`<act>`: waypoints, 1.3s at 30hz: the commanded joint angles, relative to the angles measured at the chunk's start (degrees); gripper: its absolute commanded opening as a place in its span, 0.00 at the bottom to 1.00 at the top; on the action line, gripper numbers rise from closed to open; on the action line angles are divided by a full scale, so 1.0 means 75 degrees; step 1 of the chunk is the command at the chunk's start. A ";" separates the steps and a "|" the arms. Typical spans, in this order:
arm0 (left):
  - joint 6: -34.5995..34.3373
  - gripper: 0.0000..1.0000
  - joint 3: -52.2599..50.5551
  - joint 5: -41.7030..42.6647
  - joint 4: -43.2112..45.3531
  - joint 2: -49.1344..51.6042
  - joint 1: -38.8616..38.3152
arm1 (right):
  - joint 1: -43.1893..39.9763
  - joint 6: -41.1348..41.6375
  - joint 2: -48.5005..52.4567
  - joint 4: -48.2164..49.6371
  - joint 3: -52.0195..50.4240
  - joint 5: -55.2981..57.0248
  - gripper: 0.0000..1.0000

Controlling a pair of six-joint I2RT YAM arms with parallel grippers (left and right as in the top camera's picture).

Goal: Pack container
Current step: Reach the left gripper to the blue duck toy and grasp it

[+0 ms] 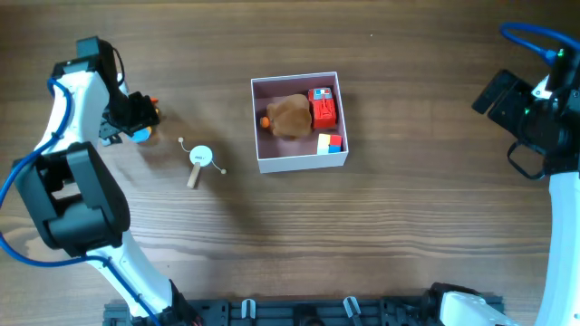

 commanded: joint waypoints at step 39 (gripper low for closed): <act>0.0417 0.04 -0.1090 0.0067 0.0600 -0.0268 -0.0061 | -0.0009 -0.0131 0.0079 0.0003 0.0090 -0.0067 1.00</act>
